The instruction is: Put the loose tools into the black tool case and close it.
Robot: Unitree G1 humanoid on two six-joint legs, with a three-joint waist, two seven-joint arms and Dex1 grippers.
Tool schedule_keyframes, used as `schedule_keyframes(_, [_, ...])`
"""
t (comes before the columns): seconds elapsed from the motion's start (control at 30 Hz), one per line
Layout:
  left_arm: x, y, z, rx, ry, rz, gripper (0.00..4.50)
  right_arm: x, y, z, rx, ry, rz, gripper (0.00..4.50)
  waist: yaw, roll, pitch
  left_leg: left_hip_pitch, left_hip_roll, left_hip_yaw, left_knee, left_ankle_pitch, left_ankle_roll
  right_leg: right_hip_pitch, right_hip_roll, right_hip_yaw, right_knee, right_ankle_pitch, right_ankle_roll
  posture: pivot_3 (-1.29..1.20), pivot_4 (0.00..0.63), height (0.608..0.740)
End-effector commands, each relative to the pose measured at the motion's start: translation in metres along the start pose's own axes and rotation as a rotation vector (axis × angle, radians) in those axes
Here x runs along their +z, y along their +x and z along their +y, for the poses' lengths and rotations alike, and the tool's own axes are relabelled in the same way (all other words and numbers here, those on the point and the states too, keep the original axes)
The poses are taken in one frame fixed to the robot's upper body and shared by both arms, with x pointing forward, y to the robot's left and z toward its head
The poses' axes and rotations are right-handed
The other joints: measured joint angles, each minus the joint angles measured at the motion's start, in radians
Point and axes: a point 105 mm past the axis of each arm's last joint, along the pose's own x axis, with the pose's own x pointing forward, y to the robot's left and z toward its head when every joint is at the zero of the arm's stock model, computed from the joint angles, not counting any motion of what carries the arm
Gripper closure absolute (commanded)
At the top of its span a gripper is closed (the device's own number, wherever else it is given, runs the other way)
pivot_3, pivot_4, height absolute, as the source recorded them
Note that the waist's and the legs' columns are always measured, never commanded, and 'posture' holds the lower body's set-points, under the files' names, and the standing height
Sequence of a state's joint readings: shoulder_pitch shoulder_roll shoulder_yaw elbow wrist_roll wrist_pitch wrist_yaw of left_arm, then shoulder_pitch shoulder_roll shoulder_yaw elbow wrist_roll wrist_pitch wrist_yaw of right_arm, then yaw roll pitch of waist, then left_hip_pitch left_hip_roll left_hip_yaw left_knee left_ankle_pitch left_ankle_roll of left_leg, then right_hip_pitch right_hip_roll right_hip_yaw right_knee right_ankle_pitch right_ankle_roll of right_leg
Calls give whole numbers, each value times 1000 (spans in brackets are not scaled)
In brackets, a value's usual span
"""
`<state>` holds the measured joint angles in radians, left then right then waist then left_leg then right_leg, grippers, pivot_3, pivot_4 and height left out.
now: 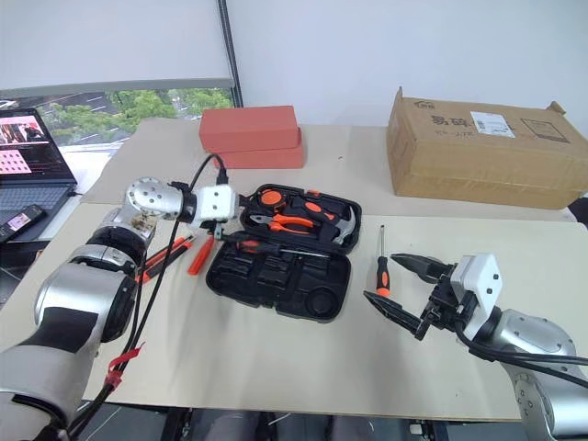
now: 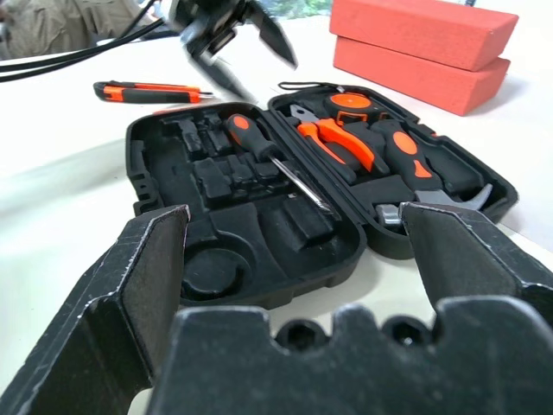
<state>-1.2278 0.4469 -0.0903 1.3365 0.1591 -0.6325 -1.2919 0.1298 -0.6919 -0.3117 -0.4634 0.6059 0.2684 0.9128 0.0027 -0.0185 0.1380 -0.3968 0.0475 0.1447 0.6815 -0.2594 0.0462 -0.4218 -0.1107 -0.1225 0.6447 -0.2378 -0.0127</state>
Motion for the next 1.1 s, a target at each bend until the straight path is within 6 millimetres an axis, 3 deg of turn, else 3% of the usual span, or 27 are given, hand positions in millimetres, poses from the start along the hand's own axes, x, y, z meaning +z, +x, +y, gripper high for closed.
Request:
schedule_keyframes(0.03, [17,-4,6,-13,22,-77,2626,7,3,-1,11,-34,-33,0,-1,0,0,0,0,0,0,1,-2,0,0,0,0,0,0,0,150,711])
schedule_keyframes(0.2, [18,9,0,-7,-20,-126,4364,7,6,-2,22,-37,-35,0,-3,0,0,0,0,0,0,2,-4,0,0,1,0,0,0,0,150,711])
schedule_keyframes(0.23, [17,12,-5,-27,-19,-131,4478,7,6,-2,23,-38,-35,0,-3,0,0,0,0,0,0,2,-4,0,0,1,1,0,0,0,150,711])
schedule_keyframes(0.37, [9,25,-23,-88,-1,-118,4478,10,8,-1,26,-41,-38,0,-4,0,0,0,0,0,0,2,-4,0,0,1,1,0,0,0,150,711])
schedule_keyframes(0.5, [5,32,-29,-85,-13,-105,4478,11,8,0,24,-43,-38,0,-3,0,0,0,0,0,0,2,-4,0,0,1,1,0,0,0,150,711])
schedule_keyframes(0.67, [-17,38,-48,-140,39,21,4478,11,6,0,14,-44,-36,0,-2,0,0,1,0,0,0,2,-2,0,0,1,1,0,-1,0,150,711])
schedule_keyframes(0.87, [-41,39,-61,-165,64,150,4478,11,4,2,7,-44,-30,0,0,0,-1,4,0,-1,0,0,0,3,0,1,2,0,0,0,150,711])
schedule_keyframes(1.1, [-48,44,-66,-151,15,176,4478,9,3,2,6,-40,-28,0,-3,0,-1,12,2,-1,1,2,1,11,0,2,2,-3,5,0,150,711])
